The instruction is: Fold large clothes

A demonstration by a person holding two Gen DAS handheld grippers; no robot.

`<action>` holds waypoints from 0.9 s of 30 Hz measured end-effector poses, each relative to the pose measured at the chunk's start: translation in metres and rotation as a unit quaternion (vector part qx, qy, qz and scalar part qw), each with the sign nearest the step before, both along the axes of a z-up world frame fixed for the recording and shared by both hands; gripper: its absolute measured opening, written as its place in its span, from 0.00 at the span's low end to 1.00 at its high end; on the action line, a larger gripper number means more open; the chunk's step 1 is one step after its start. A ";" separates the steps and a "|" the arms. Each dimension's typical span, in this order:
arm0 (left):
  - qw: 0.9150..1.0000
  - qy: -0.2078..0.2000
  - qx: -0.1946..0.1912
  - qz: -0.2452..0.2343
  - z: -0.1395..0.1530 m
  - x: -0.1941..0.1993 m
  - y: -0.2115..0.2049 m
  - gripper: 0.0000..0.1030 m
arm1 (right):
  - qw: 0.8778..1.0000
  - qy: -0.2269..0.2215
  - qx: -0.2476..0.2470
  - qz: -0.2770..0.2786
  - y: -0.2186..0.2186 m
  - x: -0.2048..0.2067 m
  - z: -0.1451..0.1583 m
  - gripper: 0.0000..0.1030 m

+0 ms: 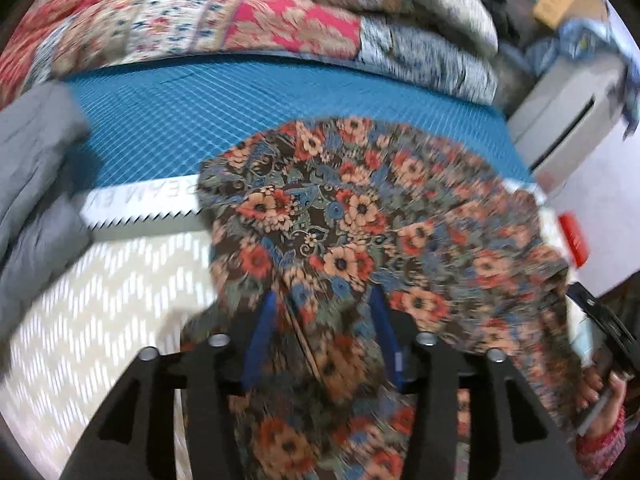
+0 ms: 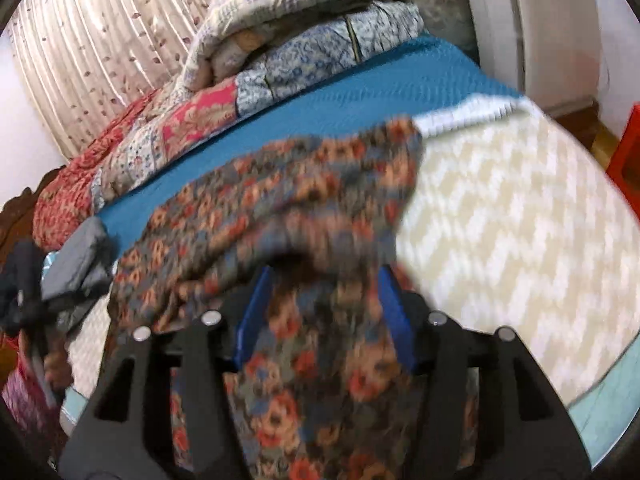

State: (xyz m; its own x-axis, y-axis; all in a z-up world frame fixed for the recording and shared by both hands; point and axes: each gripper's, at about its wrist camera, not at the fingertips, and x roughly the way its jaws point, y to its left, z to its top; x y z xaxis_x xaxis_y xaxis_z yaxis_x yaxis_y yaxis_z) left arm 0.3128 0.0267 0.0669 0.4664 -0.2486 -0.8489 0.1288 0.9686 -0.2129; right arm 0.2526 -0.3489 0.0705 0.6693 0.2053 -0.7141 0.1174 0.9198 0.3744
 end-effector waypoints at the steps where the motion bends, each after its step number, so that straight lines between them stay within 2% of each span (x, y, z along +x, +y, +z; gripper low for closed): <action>1: 1.000 0.010 0.022 -0.003 -0.009 0.008 -0.004 0.00 | 1.000 0.004 0.005 -0.006 0.001 -0.005 -0.008 0.51; 3: 0.999 0.018 0.042 -0.012 -0.021 0.016 -0.011 0.00 | 0.999 0.019 0.037 -0.023 -0.007 -0.013 -0.034 0.51; 5: 0.998 -0.007 0.062 -0.025 -0.019 0.010 -0.016 0.00 | 0.998 -0.012 0.064 -0.025 -0.013 -0.018 -0.040 0.51; 6: 0.997 -0.019 0.072 -0.030 -0.015 0.007 -0.019 0.02 | 0.996 -0.014 0.078 -0.028 -0.017 -0.018 -0.042 0.51; 7: 0.996 -0.030 0.078 -0.036 -0.010 0.004 -0.022 0.13 | 0.995 -0.018 0.097 -0.033 -0.023 -0.018 -0.043 0.51; 9: 0.995 -0.068 0.067 -0.041 0.010 -0.001 -0.024 0.18 | 0.993 -0.022 0.110 -0.033 -0.027 -0.019 -0.046 0.51; 13: 0.990 -0.116 0.078 -0.026 0.039 0.010 -0.014 0.18 | 0.992 -0.030 0.116 -0.032 -0.028 -0.022 -0.047 0.51; 16: 0.981 -0.140 0.133 0.021 0.050 0.044 -0.007 0.17 | 0.992 -0.035 0.119 -0.033 -0.028 -0.023 -0.048 0.51; 17: 0.977 -0.127 0.169 0.039 0.041 0.062 -0.006 0.16 | 0.992 -0.035 0.117 -0.033 -0.027 -0.023 -0.048 0.51; 18: 0.976 -0.104 0.189 0.041 0.029 0.075 -0.006 0.10 | 0.992 -0.035 0.114 -0.033 -0.027 -0.024 -0.048 0.51; 19: 0.976 -0.068 0.204 0.032 0.013 0.088 -0.007 0.10 | 0.992 -0.035 0.113 -0.032 -0.029 -0.024 -0.050 0.51; 20: 0.966 -0.027 0.254 0.036 -0.007 0.098 -0.008 0.10 | 0.993 -0.034 0.112 -0.033 -0.029 -0.025 -0.050 0.51; 21: 0.957 -0.012 0.288 0.043 -0.017 0.100 -0.008 0.10 | 0.993 -0.034 0.112 -0.032 -0.029 -0.025 -0.050 0.51; 22: 0.953 -0.009 0.299 0.044 -0.021 0.098 -0.008 0.10 | 0.992 -0.035 0.113 -0.032 -0.029 -0.026 -0.050 0.51; 25: 0.969 -0.030 0.240 0.046 -0.004 0.071 0.000 0.10 | 0.992 -0.034 0.120 -0.034 -0.030 -0.026 -0.050 0.51; 27: 0.979 -0.041 0.193 0.049 0.009 0.045 0.011 0.10 | 0.989 -0.037 0.133 -0.044 -0.036 -0.028 -0.049 0.45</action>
